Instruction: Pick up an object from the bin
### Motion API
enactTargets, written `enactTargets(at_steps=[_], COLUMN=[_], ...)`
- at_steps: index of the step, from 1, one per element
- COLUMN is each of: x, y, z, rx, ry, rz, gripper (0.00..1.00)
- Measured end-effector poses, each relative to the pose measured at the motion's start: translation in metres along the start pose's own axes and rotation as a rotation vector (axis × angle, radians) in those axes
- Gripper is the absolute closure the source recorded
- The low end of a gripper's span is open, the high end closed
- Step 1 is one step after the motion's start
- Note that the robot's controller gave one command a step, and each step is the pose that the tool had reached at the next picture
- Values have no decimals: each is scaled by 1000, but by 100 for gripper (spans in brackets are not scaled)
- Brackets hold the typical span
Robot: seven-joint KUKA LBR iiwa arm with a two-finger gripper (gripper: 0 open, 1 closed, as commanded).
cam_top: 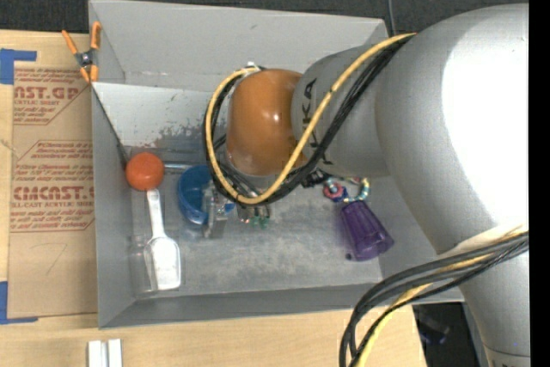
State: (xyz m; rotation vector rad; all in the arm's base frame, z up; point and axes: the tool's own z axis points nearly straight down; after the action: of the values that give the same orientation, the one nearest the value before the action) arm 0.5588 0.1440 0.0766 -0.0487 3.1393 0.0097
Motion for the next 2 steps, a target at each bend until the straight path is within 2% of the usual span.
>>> enactTargets(at_steps=[1, 2], x=[2, 0], y=[0, 0], z=[-20, -39], rx=[2, 1], ry=[6, 0], rz=[0, 0], gripper=[100, 100])
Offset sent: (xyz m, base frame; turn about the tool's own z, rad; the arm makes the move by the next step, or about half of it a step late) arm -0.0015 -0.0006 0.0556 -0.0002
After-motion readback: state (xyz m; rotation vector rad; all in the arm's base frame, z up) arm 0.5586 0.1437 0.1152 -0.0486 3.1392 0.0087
